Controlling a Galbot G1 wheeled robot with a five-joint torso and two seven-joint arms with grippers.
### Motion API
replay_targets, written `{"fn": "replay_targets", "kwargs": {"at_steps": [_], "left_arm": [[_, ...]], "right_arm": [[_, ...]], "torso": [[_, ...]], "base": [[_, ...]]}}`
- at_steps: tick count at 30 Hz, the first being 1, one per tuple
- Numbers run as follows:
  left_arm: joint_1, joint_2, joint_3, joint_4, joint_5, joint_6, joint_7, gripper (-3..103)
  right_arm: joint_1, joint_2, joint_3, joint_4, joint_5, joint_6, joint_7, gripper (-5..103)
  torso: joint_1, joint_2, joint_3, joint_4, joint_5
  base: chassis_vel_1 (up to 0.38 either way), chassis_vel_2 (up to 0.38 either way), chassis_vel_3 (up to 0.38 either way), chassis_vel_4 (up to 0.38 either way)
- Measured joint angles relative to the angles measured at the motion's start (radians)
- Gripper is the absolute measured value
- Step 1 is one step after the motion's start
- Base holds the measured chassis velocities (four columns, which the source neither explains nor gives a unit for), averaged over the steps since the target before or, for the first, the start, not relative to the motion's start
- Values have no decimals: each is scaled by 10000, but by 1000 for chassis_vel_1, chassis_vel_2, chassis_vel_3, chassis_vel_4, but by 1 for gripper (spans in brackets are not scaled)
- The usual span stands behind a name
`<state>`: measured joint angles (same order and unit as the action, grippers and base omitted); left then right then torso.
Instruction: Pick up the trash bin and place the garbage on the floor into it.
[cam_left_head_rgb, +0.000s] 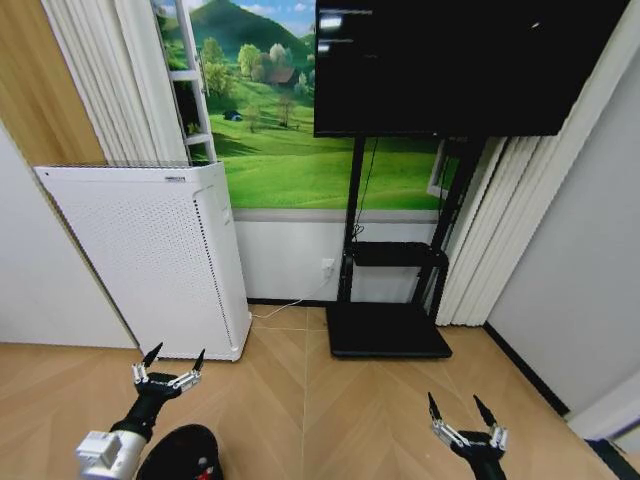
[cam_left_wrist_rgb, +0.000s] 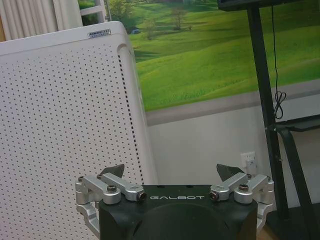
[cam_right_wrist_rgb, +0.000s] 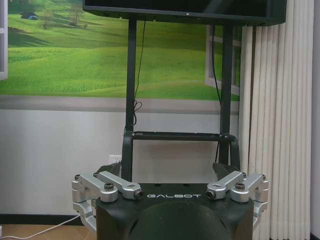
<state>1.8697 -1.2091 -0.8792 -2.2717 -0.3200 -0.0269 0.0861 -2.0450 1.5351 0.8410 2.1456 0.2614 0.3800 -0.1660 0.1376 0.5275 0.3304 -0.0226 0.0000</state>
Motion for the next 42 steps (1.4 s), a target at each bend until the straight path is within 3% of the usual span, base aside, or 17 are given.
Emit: {"fn": "replay_targets", "kwargs": {"at_steps": [42], "left_arm": [[-1, 0, 0, 0, -1, 2, 0, 100]], "right_arm": [[1, 0, 0, 0, 0, 0, 0, 100]], "torso": [[742, 1806, 1066, 0, -1]], "base": [[0, 0, 0, 0]]}}
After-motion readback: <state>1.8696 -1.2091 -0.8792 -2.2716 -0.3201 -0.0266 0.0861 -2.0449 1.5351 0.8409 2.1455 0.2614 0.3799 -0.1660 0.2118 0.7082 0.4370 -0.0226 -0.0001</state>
